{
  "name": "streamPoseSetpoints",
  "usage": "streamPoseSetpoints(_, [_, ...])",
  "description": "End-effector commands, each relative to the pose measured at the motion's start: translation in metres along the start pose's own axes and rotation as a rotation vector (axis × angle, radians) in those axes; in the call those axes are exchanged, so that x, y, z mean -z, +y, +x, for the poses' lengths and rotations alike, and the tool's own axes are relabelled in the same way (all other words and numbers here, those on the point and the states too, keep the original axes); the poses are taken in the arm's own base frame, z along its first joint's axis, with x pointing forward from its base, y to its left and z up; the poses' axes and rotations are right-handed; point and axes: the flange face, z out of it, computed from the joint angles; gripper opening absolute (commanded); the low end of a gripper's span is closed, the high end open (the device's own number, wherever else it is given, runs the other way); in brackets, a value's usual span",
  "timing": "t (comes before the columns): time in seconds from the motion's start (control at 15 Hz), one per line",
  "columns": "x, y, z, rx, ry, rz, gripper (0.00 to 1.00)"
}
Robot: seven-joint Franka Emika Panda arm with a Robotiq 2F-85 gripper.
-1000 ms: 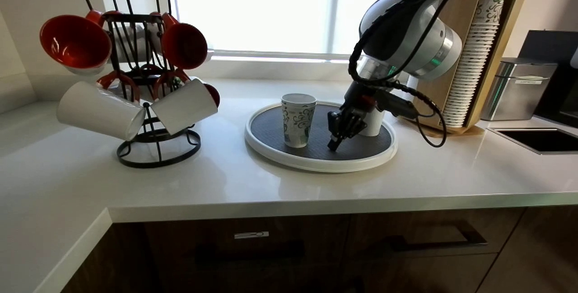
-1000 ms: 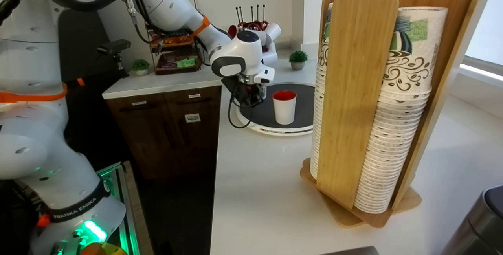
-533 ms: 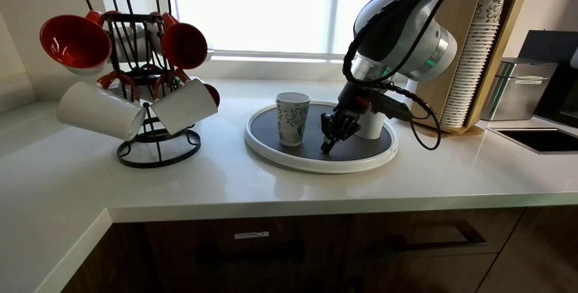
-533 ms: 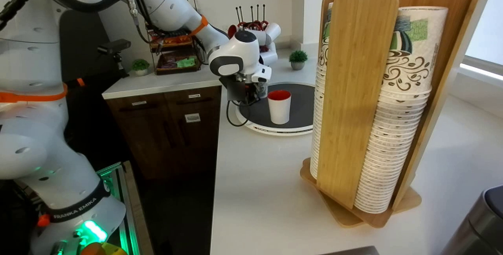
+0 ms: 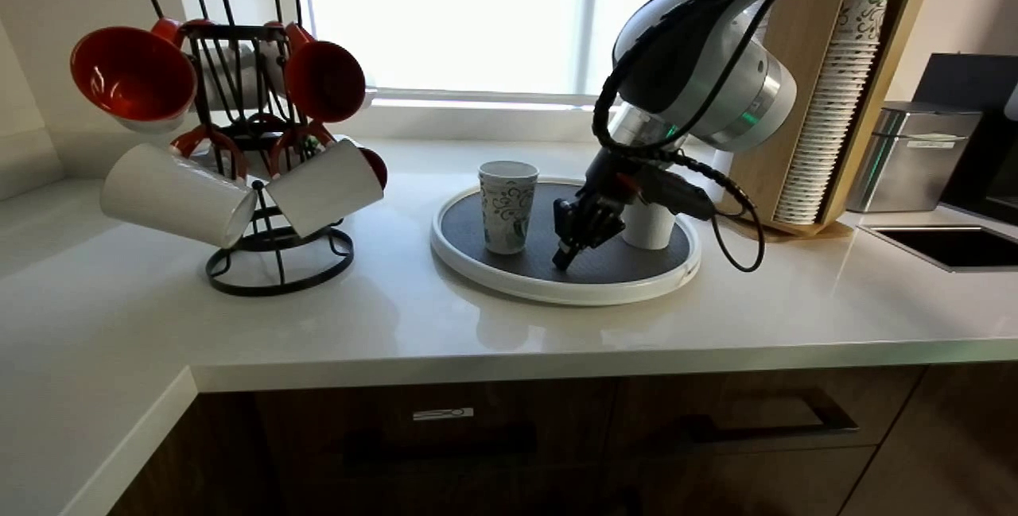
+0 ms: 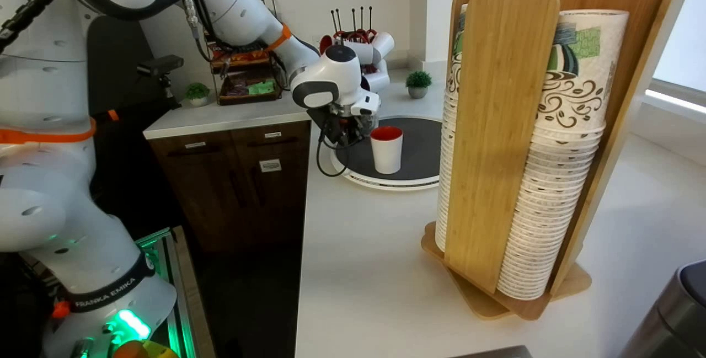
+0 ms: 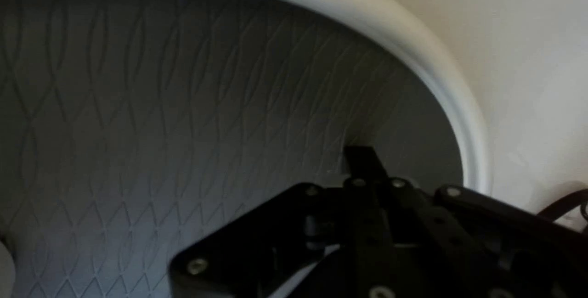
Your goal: Rotate the tray clockwise.
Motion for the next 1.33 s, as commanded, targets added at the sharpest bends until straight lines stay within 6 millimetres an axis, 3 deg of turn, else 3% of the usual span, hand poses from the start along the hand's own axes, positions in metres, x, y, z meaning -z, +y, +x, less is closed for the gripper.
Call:
streamPoseSetpoints(0.0, [-0.022, -0.002, -0.005, -0.028, 0.025, 0.005, 0.0])
streamPoseSetpoints(0.6, [-0.032, -0.01, 0.003, -0.157, 0.156, -0.053, 0.0])
streamPoseSetpoints(0.87, [-0.011, -0.016, 0.004, -0.233, 0.149, -0.034, 0.0])
streamPoseSetpoints(1.27, [0.022, 0.012, 0.011, -0.302, 0.187, -0.072, 0.0])
